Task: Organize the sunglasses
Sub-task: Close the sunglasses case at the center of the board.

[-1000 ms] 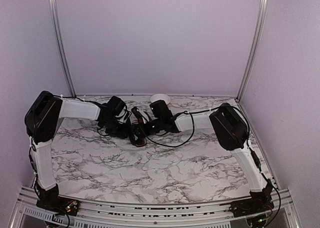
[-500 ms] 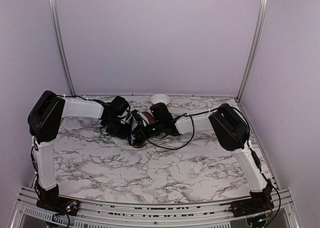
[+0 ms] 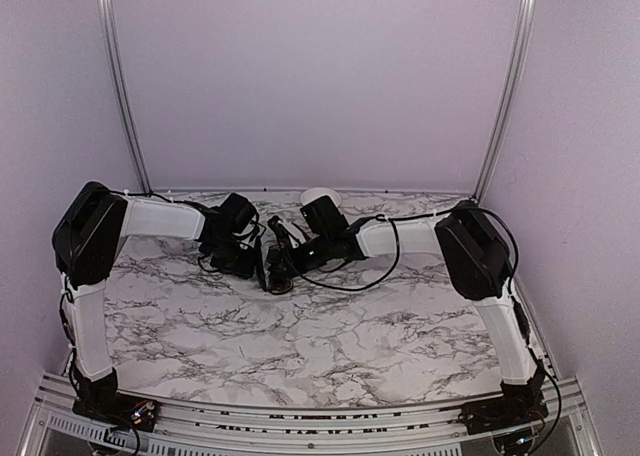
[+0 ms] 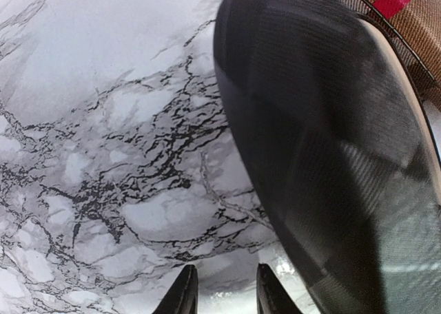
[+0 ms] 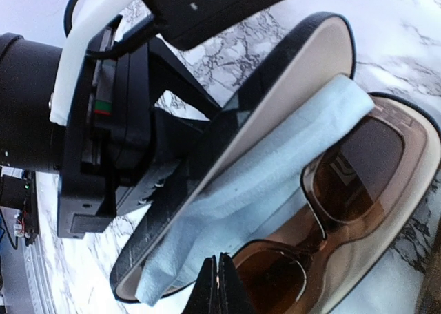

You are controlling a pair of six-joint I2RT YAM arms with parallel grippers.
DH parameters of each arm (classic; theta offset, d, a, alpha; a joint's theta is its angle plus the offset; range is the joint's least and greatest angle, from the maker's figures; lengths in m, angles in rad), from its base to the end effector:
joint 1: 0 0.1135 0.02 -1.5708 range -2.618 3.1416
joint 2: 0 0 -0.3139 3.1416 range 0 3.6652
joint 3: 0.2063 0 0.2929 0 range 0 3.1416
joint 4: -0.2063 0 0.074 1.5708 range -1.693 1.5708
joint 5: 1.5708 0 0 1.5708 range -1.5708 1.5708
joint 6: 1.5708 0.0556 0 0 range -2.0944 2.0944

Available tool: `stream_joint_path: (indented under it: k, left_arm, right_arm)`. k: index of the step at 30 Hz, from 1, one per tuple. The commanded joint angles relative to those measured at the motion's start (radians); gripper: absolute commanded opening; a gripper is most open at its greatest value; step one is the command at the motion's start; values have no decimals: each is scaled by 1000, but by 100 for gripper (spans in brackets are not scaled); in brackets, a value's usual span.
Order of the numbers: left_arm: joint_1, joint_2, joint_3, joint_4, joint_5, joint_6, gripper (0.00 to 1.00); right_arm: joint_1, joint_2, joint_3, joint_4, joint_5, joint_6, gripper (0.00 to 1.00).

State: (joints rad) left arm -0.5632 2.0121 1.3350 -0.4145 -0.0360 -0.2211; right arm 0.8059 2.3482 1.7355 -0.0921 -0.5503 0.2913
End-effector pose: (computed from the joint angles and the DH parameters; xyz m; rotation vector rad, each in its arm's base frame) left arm 0.4026 -0.2518 0.1495 0.4442 2.6408 -0.2055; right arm 0.3957 0.4542 0.1428 -0.9217 2.2611 1.1669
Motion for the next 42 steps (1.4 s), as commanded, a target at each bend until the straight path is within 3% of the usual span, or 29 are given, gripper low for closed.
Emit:
stream_joint_path:
  k: [1, 5, 12, 23, 42]
  left_arm:
    - [-1, -5, -19, -69, -7, -16, 30]
    - [0, -16, -15, -70, -9, -15, 30]
    - [-1, -23, 1, -75, -11, -11, 30]
    - [-3, -9, 47, -110, -19, -2, 29]
    - [-65, 138, 251, -258, -97, 22, 27]
  right_arm:
    - [6, -71, 29, -151, 108, -79, 4]
    - [-7, -104, 12, -194, 193, -105, 5]
    - [-56, -134, -51, -135, 213, -101, 5]
    - [-50, -6, 21, -139, 238, -110, 4]
    - [13, 45, 90, -22, 104, -58, 3]
